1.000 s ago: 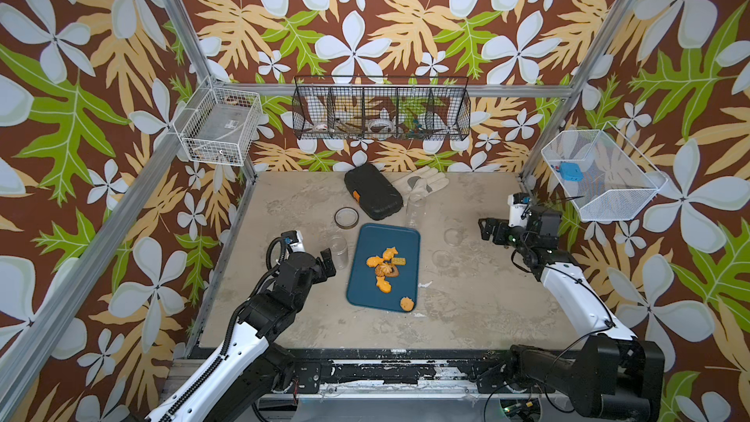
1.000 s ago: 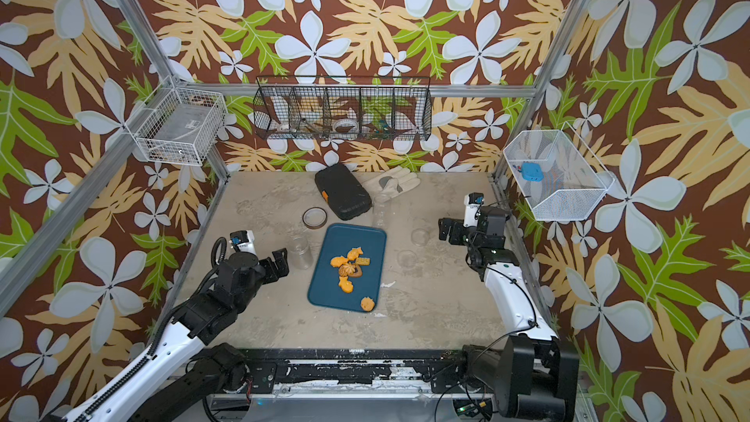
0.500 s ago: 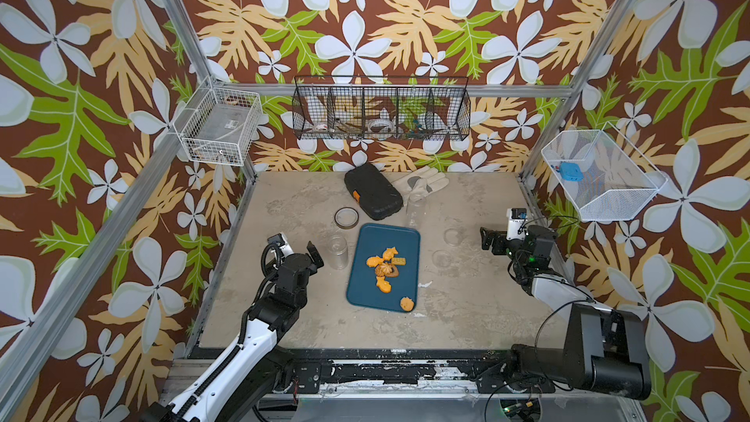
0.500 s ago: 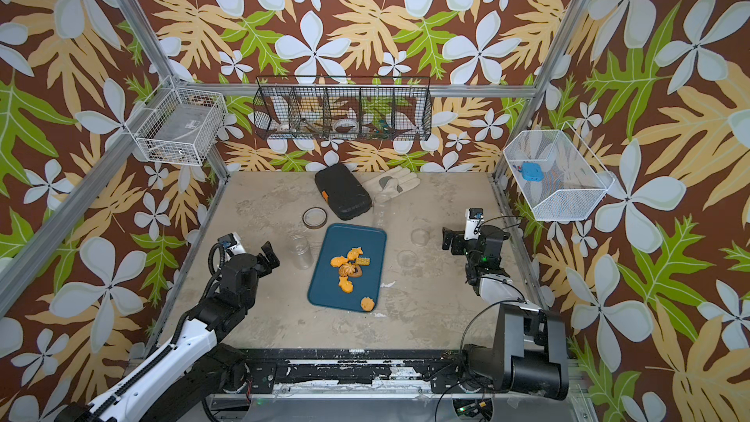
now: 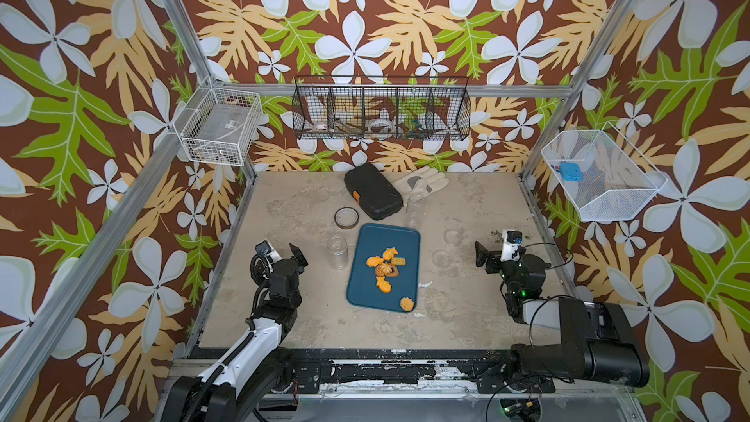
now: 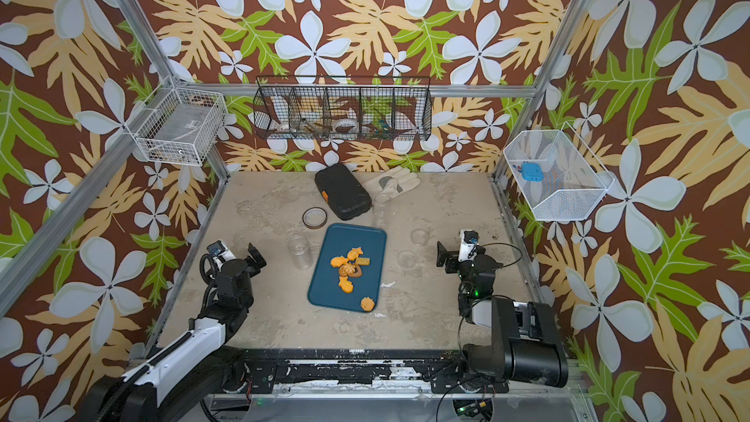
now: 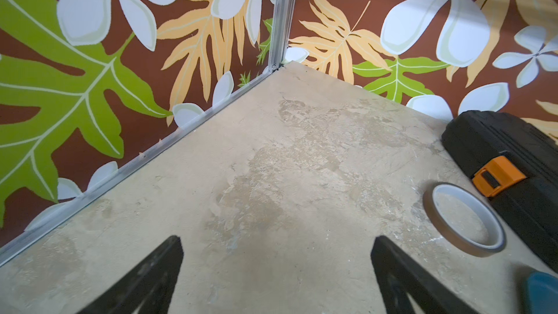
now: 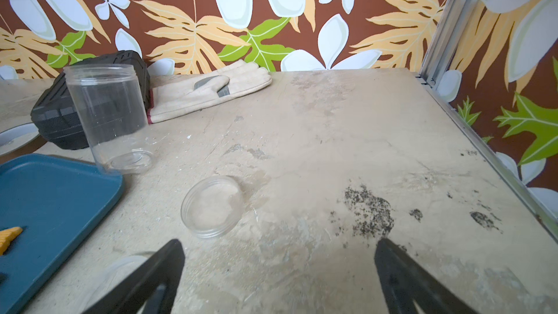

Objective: Pour the cookies out of the jar
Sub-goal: Reset both arms

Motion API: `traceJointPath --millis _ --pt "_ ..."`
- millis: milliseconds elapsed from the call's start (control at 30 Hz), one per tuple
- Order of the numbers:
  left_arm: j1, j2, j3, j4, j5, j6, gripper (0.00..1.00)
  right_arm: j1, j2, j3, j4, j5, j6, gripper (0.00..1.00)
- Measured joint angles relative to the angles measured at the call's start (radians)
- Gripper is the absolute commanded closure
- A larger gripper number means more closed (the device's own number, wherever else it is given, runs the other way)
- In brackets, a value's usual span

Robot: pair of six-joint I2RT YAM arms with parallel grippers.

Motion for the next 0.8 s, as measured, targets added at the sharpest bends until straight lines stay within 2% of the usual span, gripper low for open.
traceJointPath --millis 200,367,467,633,800 --pt "0.007 0.186 -0.068 0.272 0.008 0.046 0.00 0.087 0.071 -0.012 0.121 0.029 -0.079 0.00" --pt "0.028 0.290 -0.062 0.490 0.126 0.156 0.00 0.091 0.078 0.004 0.138 0.058 -0.099 0.00" --pt "0.072 0.349 -0.081 0.596 0.190 0.174 0.00 0.092 0.079 0.006 0.138 0.071 -0.103 0.00" --pt "0.103 0.451 -0.100 0.753 0.312 0.201 0.00 0.092 0.079 0.008 0.139 0.074 -0.106 0.00" --pt "0.108 0.486 -0.066 0.780 0.382 0.224 0.00 0.092 0.079 0.008 0.138 0.074 -0.109 0.00"
